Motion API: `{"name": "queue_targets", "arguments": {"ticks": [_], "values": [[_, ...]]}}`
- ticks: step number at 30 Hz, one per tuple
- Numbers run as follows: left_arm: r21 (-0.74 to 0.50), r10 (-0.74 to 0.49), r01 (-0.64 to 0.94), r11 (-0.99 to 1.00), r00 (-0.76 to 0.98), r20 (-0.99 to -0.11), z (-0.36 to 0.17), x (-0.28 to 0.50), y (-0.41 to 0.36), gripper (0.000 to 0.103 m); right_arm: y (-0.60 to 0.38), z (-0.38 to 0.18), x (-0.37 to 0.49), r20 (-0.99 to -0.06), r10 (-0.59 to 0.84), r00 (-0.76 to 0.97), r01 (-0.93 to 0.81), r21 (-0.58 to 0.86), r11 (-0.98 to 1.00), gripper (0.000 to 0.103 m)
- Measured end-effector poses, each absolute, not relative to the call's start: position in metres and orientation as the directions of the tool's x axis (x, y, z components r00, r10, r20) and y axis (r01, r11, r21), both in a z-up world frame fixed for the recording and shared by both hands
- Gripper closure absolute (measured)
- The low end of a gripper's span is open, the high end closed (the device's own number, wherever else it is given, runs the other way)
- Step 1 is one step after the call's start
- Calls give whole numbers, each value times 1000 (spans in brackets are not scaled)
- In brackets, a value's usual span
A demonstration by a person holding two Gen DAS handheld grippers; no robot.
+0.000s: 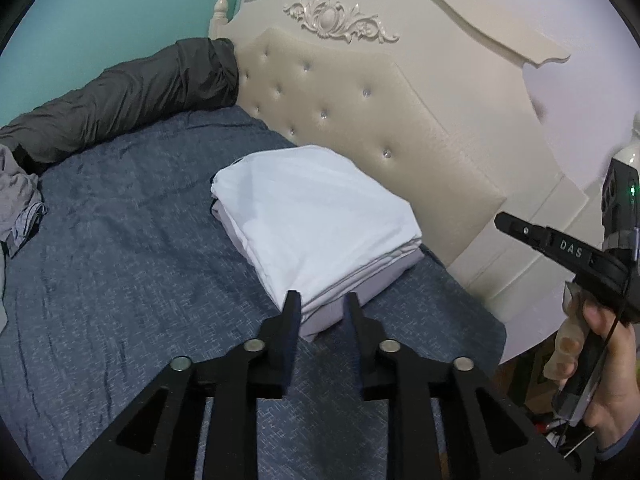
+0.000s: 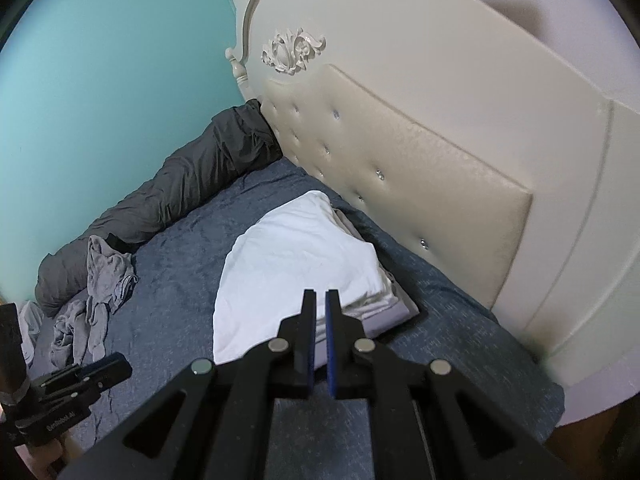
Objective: Fold clothes
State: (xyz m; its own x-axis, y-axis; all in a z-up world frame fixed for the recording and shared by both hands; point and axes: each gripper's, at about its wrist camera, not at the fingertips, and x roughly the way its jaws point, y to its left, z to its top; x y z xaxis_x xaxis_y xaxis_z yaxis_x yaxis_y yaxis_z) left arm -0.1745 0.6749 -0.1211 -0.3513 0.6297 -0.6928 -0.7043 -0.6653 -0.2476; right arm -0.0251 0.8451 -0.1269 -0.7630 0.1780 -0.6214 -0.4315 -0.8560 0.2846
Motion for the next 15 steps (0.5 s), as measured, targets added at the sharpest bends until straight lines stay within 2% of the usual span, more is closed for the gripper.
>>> {"name": "queue_targets", "arguments": {"ticks": [6, 8, 10, 15], "values": [[-232, 633, -709, -667, -374, -677, -103, -160, 659, 71, 826, -115, -8, -615, 191, -765, -438, 280, -854, 99], [-227, 634, -709, -668, -381, -673, -97, -156, 654, 62, 818, -110, -2, -612, 191, -768, -434, 278, -857, 99], [-222, 636, -711, -667, -389, -667, -91, -151, 648, 60, 810, -104, 4, -606, 190, -772, -426, 271, -863, 98], [-207, 637, -713, -670, -408, -654, -79, -137, 631, 53, 794, -96, 21, -603, 203, -771, -434, 265, -861, 82]]}}
